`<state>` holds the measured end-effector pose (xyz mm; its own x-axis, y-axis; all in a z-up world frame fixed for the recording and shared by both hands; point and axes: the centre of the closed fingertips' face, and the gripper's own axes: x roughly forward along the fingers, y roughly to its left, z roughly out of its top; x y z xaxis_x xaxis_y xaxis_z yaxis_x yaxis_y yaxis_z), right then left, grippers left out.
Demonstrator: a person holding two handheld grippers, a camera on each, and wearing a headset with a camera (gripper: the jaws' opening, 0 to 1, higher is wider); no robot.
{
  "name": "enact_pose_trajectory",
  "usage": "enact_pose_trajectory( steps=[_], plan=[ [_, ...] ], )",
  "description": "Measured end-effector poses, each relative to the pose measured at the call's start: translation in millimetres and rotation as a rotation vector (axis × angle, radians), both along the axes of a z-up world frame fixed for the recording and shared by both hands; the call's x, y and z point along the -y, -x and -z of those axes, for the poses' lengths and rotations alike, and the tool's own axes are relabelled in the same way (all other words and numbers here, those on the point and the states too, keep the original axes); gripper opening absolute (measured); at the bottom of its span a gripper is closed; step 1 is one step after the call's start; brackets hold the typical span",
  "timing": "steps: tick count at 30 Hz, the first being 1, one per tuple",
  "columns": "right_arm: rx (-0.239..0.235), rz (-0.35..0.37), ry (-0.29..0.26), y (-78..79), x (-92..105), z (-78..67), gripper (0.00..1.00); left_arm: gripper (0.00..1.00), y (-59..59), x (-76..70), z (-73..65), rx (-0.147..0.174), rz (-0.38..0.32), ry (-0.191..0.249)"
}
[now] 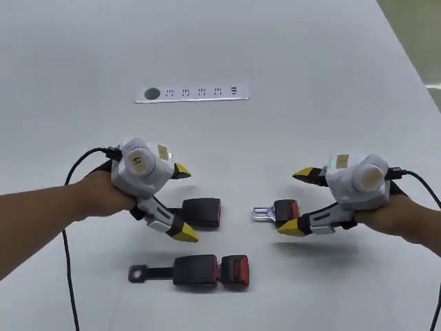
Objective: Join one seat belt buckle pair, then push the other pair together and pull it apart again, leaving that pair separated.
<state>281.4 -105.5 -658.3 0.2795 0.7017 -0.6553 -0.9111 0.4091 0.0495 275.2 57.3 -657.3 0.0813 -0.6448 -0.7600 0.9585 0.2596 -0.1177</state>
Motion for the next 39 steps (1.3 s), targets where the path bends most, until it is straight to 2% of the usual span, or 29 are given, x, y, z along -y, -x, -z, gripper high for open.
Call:
enact_pose_trajectory(
  steps=[4,6,7,8,9,11,13,14,17,19,24,27,30,32,34,36,39],
  plan=[
    [0.024,0.088,-0.032,-0.3,-2.7,-8.4,0.78,0.91,0.1,-3.2,-12.0,-0.018,-0.110,0.052],
    [0.046,0.146,-0.041,-2.0,-2.6,-11.7,0.79,0.92,0.2,-7.1,-19.2,-0.014,-0.176,0.069],
    [0.046,0.180,-0.068,-1.3,-5.0,-15.4,0.80,0.94,1.2,-9.2,-21.6,-0.013,-0.210,0.079],
    [0.052,0.204,-0.076,1.1,-7.4,-19.0,0.82,0.96,1.5,-9.9,-22.6,-0.011,-0.219,0.085],
    [0.064,0.238,-0.081,1.3,-7.4,-22.1,0.83,0.98,1.4,-15.9,-24.4,0.003,-0.261,0.097],
    [0.080,0.289,-0.095,-0.2,-5.9,-26.5,0.83,0.98,4.8,-19.6,-30.9,-0.003,-0.315,0.119],
    [0.095,0.350,-0.121,8.1,-8.8,-36.2,0.86,0.98,6.8,-27.8,-33.1,-0.008,-0.383,0.149],
    [0.100,0.374,-0.125,4.4,-5.1,-33.8,0.87,0.98,7.2,-32.2,-34.6,-0.004,-0.410,0.155],
    [0.119,0.416,-0.126,12.6,-3.6,-43.2,0.86,1.00,10.8,-47.2,-44.6,-0.012,-0.514,0.196],
    [0.129,0.430,-0.125,18.5,-3.4,-49.4,0.87,1.00,15.3,-54.1,-50.4,0.003,-0.557,0.203],
    [0.141,0.486,-0.143,34.6,0.4,-56.6,0.87,1.00,37.5,-73.6,-58.0,0.024,-0.612,0.224],
    [0.148,0.505,-0.149,47.5,2.9,-63.3,0.87,1.00,52.7,-76.7,-62.7,0.035,-0.629,0.233],
    [0.152,0.513,-0.152,56.5,5.5,-62.7,0.88,1.00,64.3,-84.1,-67.4,0.052,-0.646,0.240],
    [0.160,0.516,-0.149,66.4,6.0,-66.6,0.88,1.00,66.8,-93.0,-69.6,0.061,-0.654,0.245],
    [0.169,0.523,-0.148,73.1,8.9,-70.0,0.88,1.00,74.1,-98.7,-74.1,0.073,-0.668,0.256],
    [0.177,0.536,-0.152,80.8,11.1,-72.7,0.89,1.00,85.4,-97.9,-79.6,0.088,-0.685,0.270],
    [0.179,0.551,-0.157,94.2,10.4,-76.7,0.89,1.00,97.1,-106.8,-84.6,0.096,-0.712,0.287]
  ],
)
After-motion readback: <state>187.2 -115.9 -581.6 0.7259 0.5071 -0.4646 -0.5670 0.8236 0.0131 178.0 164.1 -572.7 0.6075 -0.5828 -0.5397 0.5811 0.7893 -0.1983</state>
